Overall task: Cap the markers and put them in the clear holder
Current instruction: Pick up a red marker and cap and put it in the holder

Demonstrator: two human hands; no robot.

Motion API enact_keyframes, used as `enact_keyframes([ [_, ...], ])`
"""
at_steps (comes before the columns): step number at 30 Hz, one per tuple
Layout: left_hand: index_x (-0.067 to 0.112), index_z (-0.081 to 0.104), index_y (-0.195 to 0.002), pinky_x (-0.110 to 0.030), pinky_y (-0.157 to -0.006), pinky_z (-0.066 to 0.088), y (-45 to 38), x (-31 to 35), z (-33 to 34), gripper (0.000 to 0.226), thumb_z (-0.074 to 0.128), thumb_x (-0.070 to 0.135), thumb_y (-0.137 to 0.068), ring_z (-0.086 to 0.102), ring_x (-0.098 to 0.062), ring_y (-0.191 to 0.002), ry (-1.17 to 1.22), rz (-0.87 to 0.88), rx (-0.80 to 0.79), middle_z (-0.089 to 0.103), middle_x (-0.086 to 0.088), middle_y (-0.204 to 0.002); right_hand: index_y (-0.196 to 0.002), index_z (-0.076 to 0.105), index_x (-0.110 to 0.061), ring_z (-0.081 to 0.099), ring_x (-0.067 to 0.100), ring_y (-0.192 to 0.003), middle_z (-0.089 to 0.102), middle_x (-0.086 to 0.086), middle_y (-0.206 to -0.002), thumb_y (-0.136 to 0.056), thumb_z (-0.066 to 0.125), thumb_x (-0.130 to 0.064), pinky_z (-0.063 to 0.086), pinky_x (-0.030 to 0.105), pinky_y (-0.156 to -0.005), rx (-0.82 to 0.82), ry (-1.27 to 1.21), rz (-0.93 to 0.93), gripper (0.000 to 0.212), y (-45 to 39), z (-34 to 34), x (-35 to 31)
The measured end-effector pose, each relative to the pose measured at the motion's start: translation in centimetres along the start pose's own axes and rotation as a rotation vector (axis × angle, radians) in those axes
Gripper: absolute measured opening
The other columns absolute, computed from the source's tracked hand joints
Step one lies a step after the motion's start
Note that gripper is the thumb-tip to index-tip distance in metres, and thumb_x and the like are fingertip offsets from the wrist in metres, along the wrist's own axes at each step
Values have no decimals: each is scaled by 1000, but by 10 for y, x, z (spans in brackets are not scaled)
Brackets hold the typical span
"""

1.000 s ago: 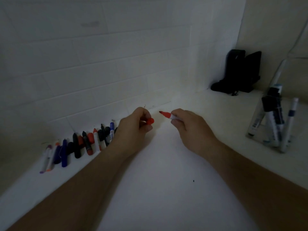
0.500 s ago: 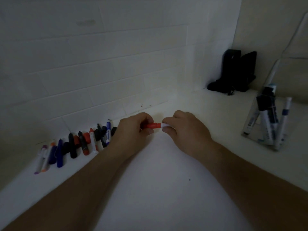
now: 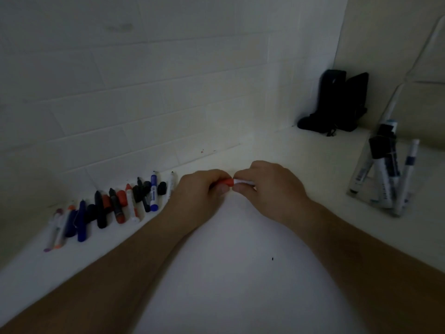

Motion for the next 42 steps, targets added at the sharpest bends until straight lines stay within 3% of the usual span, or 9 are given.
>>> enact_keyframes([
  [3,26,63,-113,-26,-73,45,2,-1,5,17,53,25,-100,60,-12,-77,-41,0,-7,70,3,-88,-88,66,-32,52,13,-71,49,-6,-75,-98,48,-51,44,33,-62,15,9,-7,28,2,1,0],
  [9,17,60,-110,-31,-66,32,-2,-5,15,22,42,26,-103,59,-24,-83,-169,-37,-92,65,-6,-93,-97,68,-35,54,13,-75,52,-7,-80,-99,44,-55,44,32,-63,13,58,-1,31,4,3,-2],
  [13,15,58,-101,-35,-66,39,-1,-6,17,16,43,19,-101,56,-23,-75,-208,-11,-94,62,-6,-86,-98,68,-36,54,14,-75,52,-7,-82,-99,46,-54,44,32,-62,17,69,-11,28,4,4,-6],
  [20,18,62,-108,-33,-70,39,-3,-5,17,20,46,27,-102,58,-20,-80,-102,5,-44,67,-4,-92,-114,64,-40,60,17,-86,63,-8,-94,-98,49,-49,50,37,-75,-14,-47,2,24,2,5,1],
  [24,20,61,-107,-28,-73,47,-3,-10,11,14,52,26,-99,61,-13,-79,51,-72,27,67,4,-89,-136,44,-48,56,25,-98,69,-10,-108,-101,43,-47,45,42,-82,16,201,1,35,5,9,-5],
  [28,19,62,-112,-27,-73,52,1,-13,3,30,45,0,-96,63,-8,-77,190,-24,112,69,10,-90,-123,54,-36,53,25,-93,70,-8,-93,-102,41,-43,34,41,-77,103,361,3,25,8,8,-18],
  [32,24,52,-122,-26,-74,52,2,-12,2,29,44,7,-100,63,-5,-79,267,-59,129,67,7,-96,-122,56,-30,53,23,-91,68,-6,-102,-101,46,-37,36,38,-73,105,424,4,25,7,-6,-23],
  [38,38,46,-128,-26,-79,48,8,10,11,43,57,18,-92,56,-3,-87,139,208,-24,55,16,-105,-119,57,-21,48,9,-90,49,-8,-104,-101,52,-30,39,25,-80,321,146,89,21,25,-87,-15],
  [42,39,51,-131,-18,-84,41,17,30,18,40,55,22,-95,50,2,-97,52,397,-26,54,16,-116,-113,56,-16,60,20,-87,60,4,-104,-98,57,-30,53,32,-78,550,129,133,21,45,-162,8],
])
Point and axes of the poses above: each hand's wrist, its own y-axis away from the middle knuckle, its own z-axis out of the palm, x = y × z, the point moved 4 cm from there along -y, towards the middle knuckle
